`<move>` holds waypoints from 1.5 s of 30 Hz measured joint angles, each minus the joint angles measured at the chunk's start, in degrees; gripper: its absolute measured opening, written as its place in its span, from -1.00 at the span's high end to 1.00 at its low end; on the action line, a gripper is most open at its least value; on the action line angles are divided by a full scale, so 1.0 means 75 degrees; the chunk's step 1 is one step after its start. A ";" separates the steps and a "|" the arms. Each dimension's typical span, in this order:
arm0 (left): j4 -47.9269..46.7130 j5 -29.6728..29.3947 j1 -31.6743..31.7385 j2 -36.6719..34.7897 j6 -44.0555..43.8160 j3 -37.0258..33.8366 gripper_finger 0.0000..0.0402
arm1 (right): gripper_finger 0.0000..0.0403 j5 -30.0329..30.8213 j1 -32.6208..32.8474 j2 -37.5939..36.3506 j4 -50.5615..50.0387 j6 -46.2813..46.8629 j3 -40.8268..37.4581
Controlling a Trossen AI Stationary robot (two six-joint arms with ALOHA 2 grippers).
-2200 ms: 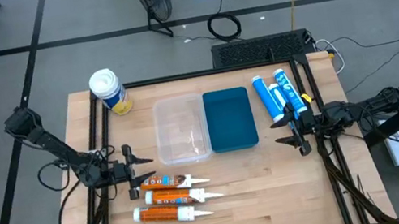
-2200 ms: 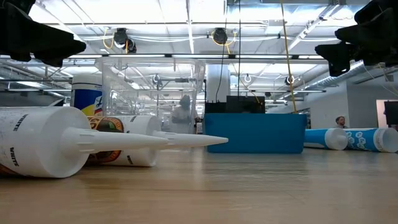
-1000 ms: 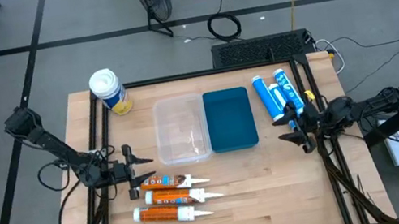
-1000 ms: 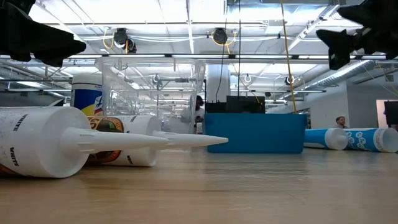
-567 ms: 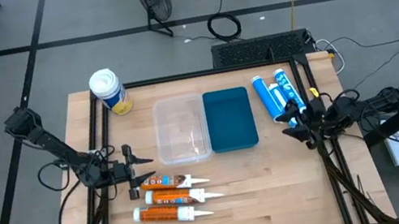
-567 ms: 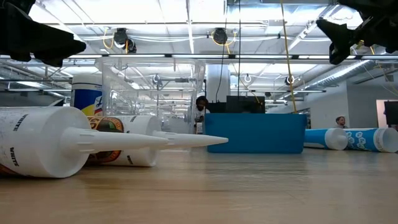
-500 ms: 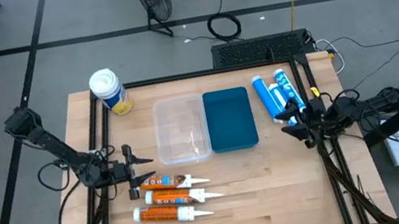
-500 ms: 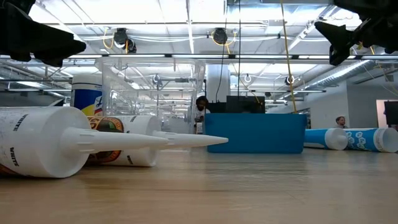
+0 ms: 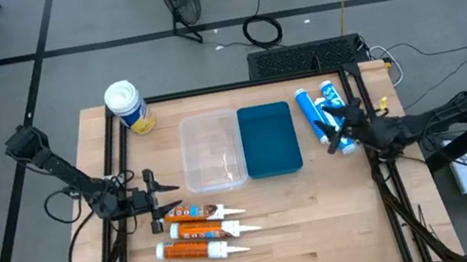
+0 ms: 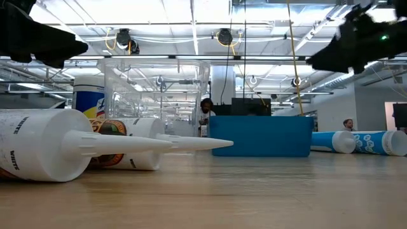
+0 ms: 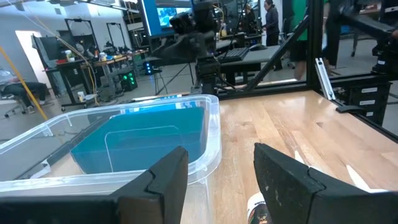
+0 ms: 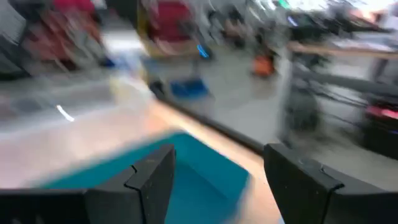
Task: Pick & place silicon tubes, Sealant and Lysol wipes
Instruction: Put the left blue sealant into the transparent bin
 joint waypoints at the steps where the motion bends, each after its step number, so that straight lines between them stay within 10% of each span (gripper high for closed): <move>1: -0.0006 -0.0001 0.0000 0.0000 0.0002 0.0001 0.07 | -0.12 -0.0029 -0.0041 0.0491 -0.0580 0.0356 0.0270; 8: 0.0053 0.0001 0.0000 -0.0001 0.0000 0.0001 0.07 | -0.12 -0.2034 -0.1421 0.3410 -0.4526 0.2770 0.2959; 18: 0.0055 0.0006 0.0000 -0.0002 0.0000 0.0001 0.07 | -0.12 -0.5229 -0.3976 0.5595 -0.6628 0.2376 0.4079; 45: 0.0054 0.0012 0.0000 -0.0002 0.0000 0.0001 0.07 | -0.13 -0.5169 -0.5124 0.8224 -0.4029 0.1399 0.3337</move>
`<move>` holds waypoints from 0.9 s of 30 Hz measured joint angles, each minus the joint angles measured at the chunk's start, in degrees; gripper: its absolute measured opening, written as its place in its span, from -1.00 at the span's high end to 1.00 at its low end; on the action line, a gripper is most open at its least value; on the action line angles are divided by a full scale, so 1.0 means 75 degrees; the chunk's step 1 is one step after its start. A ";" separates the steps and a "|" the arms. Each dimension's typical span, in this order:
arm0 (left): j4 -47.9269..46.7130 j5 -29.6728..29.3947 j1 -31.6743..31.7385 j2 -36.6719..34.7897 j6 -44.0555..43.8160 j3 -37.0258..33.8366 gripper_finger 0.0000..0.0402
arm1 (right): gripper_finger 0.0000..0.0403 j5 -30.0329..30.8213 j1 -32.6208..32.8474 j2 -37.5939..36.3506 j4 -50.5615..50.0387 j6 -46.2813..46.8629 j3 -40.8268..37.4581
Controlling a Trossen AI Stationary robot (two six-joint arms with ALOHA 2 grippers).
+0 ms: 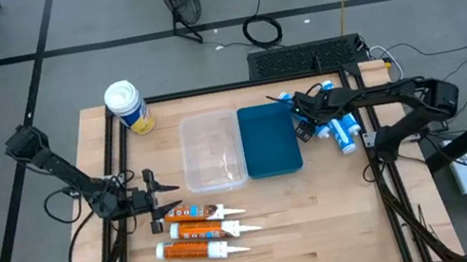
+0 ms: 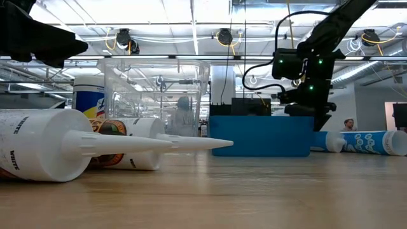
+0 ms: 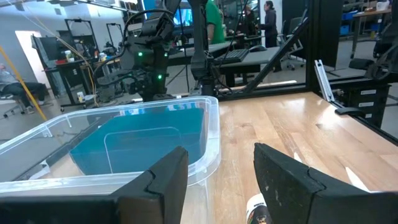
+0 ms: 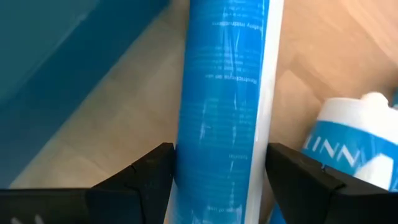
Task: Pick & place silicon tubes, Sealant and Lysol wipes
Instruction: Put the left blue sealant into the transparent bin
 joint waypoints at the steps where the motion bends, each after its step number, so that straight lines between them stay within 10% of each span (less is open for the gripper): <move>1: 0.0000 0.0000 0.0000 0.0000 0.0000 0.0000 0.07 | -0.13 -0.0002 0.0000 0.0045 -0.0013 -0.0034 -0.0001; 21: 0.0002 0.0015 0.0000 0.0003 0.0000 0.0000 0.07 | -0.39 -0.1459 0.0160 0.0657 -0.0402 -0.0346 -0.0026; 27: 0.0002 0.0014 0.0000 0.0003 0.0000 0.0000 0.07 | -0.19 -0.1256 0.0450 0.0568 -0.0598 -0.0294 -0.0026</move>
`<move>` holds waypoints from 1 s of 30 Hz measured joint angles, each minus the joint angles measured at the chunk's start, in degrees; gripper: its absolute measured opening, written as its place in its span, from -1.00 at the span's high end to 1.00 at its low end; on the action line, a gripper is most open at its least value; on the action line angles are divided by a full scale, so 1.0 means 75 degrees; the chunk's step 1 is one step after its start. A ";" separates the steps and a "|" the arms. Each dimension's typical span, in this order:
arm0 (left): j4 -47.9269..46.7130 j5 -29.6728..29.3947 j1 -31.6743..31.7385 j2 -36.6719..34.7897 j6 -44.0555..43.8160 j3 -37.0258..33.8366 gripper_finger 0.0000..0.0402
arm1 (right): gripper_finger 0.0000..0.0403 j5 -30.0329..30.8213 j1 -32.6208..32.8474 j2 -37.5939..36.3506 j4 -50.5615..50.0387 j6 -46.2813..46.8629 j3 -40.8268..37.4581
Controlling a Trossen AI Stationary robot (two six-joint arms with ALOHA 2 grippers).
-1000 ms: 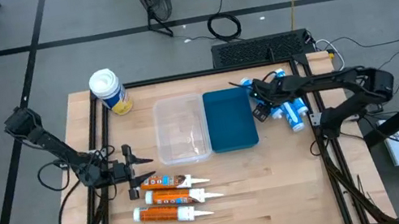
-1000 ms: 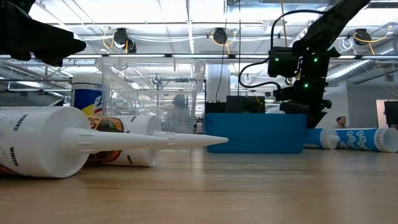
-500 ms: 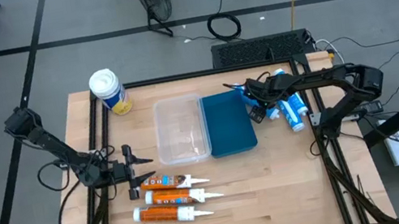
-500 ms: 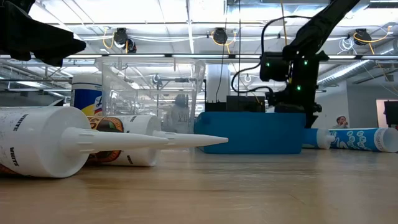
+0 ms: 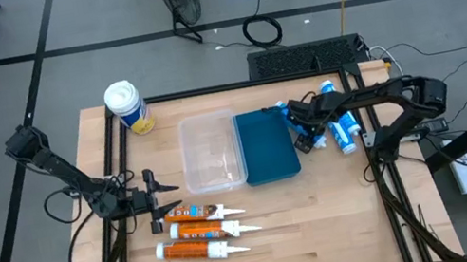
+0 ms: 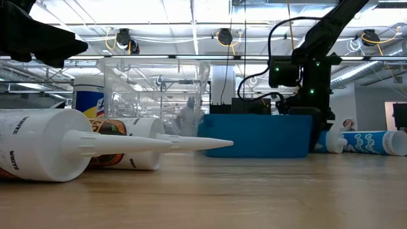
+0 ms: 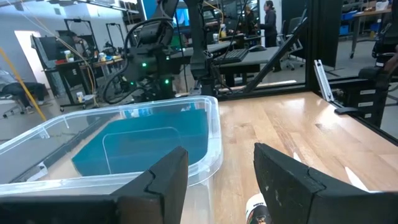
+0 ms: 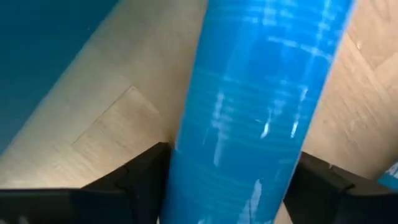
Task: Pick & place silicon tubes, Sealant and Lysol wipes
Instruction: Put the left blue sealant into the transparent bin
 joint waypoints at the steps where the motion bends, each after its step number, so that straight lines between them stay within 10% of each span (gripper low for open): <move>1: 0.0000 -0.0002 0.0000 -0.0001 0.0000 0.0000 0.07 | -0.11 0.0072 0.0047 -0.0073 -0.0080 -0.0013 0.0000; 17: 0.0003 -0.0014 0.0000 -0.0003 0.0000 0.0000 0.07 | -0.02 0.1028 0.1141 -0.3364 -0.0674 0.1084 -0.0035; 30: -0.0003 -0.0014 0.0000 0.0000 0.0000 0.0000 0.07 | -0.02 0.1172 0.3617 -0.4336 0.4264 0.0535 -0.0712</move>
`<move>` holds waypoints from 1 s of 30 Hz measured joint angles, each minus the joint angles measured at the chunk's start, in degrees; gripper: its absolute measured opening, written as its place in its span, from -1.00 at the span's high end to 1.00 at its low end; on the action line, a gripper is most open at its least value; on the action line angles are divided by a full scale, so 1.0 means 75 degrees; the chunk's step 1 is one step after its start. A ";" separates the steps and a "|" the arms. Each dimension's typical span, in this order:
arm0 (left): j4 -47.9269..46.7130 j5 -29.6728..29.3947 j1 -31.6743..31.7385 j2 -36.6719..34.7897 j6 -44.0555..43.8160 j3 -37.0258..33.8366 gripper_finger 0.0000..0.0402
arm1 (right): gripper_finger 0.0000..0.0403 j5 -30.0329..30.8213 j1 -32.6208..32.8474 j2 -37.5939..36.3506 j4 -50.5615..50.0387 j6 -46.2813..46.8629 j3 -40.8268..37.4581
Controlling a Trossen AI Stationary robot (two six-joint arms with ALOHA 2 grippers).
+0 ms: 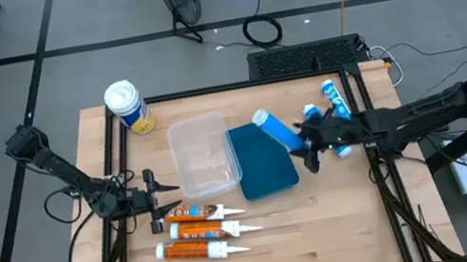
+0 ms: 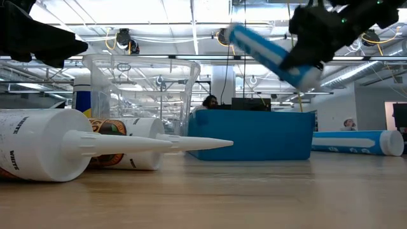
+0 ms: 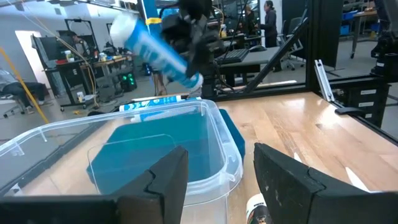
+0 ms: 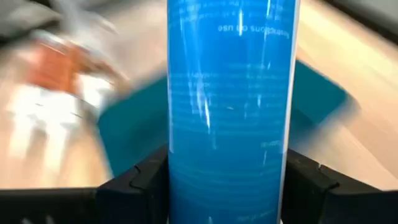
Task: Pick & place silicon tubes, Sealant and Lysol wipes
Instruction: Put the left blue sealant into the transparent bin
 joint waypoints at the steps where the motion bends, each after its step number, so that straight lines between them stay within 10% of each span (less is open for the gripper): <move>1: 0.0004 0.0000 0.0000 -0.0001 0.0000 0.0000 0.07 | -0.02 -0.0005 0.0146 0.0098 0.0867 -0.0145 -0.0229; 13: 0.0012 0.0000 0.0000 0.0000 -0.0003 0.0000 0.07 | -0.02 0.0021 0.0544 0.3137 0.8867 -0.1447 -0.2184; 30: 0.0003 0.0003 0.0000 0.0000 -0.0003 0.0000 0.07 | -0.02 0.3629 0.0387 0.5218 0.9312 -0.3650 -0.1386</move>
